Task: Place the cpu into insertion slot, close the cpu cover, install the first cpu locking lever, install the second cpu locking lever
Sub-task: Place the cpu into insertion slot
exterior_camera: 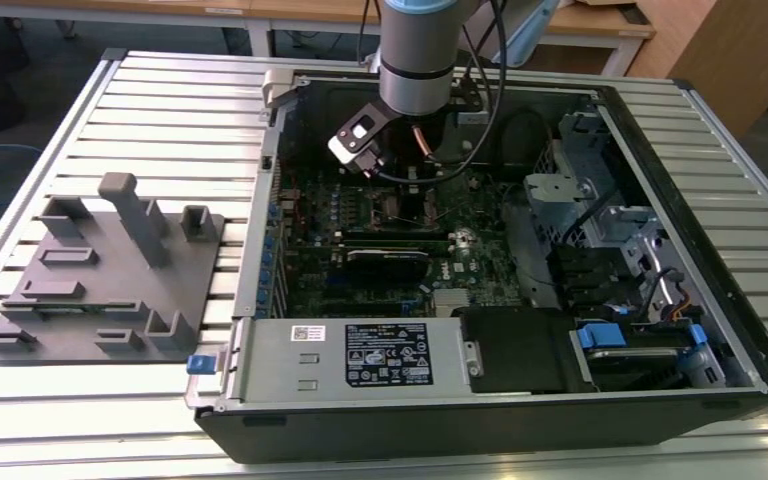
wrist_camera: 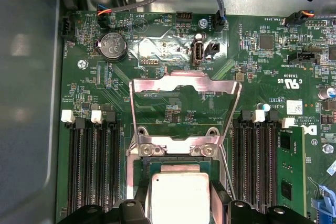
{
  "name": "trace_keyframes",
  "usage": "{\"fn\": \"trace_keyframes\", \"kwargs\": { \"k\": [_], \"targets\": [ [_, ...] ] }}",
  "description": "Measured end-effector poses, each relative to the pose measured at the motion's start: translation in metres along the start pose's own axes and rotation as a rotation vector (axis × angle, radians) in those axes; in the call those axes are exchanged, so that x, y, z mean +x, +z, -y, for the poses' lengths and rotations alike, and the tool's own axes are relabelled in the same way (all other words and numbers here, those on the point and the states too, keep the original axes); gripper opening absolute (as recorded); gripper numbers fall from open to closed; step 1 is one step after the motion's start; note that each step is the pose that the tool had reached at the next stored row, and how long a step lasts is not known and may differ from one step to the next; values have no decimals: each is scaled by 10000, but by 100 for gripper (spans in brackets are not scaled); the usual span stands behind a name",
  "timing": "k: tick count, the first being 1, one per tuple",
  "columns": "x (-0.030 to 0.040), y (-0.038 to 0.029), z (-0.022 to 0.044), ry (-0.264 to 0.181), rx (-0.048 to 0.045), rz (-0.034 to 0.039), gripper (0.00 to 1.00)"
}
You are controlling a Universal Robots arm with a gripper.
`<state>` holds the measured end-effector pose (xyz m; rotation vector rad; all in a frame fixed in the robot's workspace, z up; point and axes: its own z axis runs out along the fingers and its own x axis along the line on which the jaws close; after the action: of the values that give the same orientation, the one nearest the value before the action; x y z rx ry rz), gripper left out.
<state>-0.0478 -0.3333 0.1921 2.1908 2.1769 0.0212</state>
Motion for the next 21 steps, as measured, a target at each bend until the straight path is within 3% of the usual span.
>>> {"fn": "trace_keyframes", "kwargs": {
  "k": [18,21],
  "targets": [
    [0,-20,-1,0,-1,-3,54],
    [-1,-21,-3,-4,109,1,54]
  ]
}}
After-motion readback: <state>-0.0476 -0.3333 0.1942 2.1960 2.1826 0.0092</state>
